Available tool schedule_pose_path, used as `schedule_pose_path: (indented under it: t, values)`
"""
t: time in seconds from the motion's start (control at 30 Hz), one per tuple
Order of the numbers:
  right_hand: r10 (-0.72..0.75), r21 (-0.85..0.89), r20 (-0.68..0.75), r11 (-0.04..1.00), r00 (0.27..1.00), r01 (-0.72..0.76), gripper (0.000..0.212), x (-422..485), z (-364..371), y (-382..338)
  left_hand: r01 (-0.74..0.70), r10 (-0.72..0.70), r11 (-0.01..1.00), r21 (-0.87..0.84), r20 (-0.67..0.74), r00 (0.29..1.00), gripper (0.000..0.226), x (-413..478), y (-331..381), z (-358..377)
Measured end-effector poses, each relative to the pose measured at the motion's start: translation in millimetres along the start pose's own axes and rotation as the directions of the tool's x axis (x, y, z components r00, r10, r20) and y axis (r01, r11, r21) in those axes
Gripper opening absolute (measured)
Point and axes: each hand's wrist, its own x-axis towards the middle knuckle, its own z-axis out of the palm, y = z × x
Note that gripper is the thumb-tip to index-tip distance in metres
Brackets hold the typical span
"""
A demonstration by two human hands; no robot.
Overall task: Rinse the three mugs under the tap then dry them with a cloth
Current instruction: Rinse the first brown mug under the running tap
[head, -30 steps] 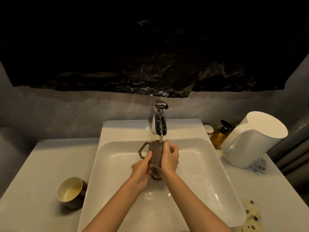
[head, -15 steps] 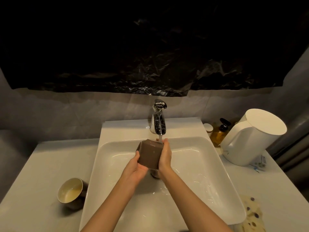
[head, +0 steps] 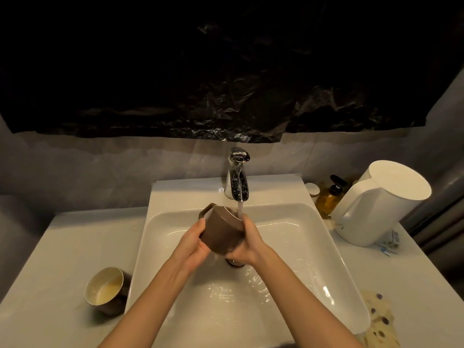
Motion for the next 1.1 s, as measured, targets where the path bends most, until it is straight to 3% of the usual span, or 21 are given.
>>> schedule_pose_path:
  t: [0.1, 0.23, 0.3, 0.4, 0.53, 0.67, 0.8, 0.97, 1.03, 1.1]
  values:
    - [-0.177, -0.187, -0.045, 0.968, 0.983, 0.165, 0.031, 2, -4, 2, -0.047, 0.056, 0.975, 0.218, -0.035, 0.998, 0.022, 4, -3, -2]
    - [-0.490, -0.420, -0.076, 0.805, 0.868, 0.418, 0.030, -2, 2, 12, -0.100, 0.101, 0.903, 0.417, 0.021, 0.995, 0.011, 3, -8, 1]
    - [-0.549, -0.467, -0.032, 0.747, 0.835, 0.473, 0.028, -5, 3, 9, -0.137, 0.116, 0.835, 0.532, 0.072, 0.991, 0.007, 0, -6, 3]
    - [-0.522, -0.505, -0.001, 0.736, 0.853, 0.450, 0.029, -6, 4, -1, -0.185, 0.108, 0.708, 0.681, 0.154, 0.982, 0.008, -5, -6, 4]
    - [-0.326, -0.372, -0.081, 0.887, 0.942, 0.275, 0.035, -5, 9, -5, -0.221, 0.148, 0.698, 0.681, 0.165, 0.975, 0.002, -10, -7, 2]
    - [-0.521, -0.544, -0.022, 0.722, 0.853, 0.427, 0.039, -8, 7, 14, -0.242, 0.201, 0.659, 0.712, 0.143, 0.969, 0.006, -11, -7, 1]
    - [-0.638, -0.720, 0.139, 0.460, 0.758, 0.520, 0.031, -22, -12, 23, -0.240, 0.237, 0.647, 0.724, 0.108, 0.966, 0.007, -8, -12, -4]
    - [-0.569, -0.811, 0.107, 0.425, 0.816, 0.403, 0.036, -18, -26, 18, -0.225, 0.247, 0.648, 0.727, 0.078, 0.966, 0.004, -7, -22, -6]
    - [-0.662, -0.816, 0.147, 0.339, 0.735, 0.469, 0.029, -25, -28, 18, -0.228, 0.261, 0.657, 0.719, 0.067, 0.963, 0.003, -7, -20, -4]
    - [-0.721, -0.771, 0.151, 0.342, 0.676, 0.537, 0.031, -32, -25, 19, -0.231, 0.250, 0.671, 0.704, 0.078, 0.965, 0.004, -8, -14, -1]
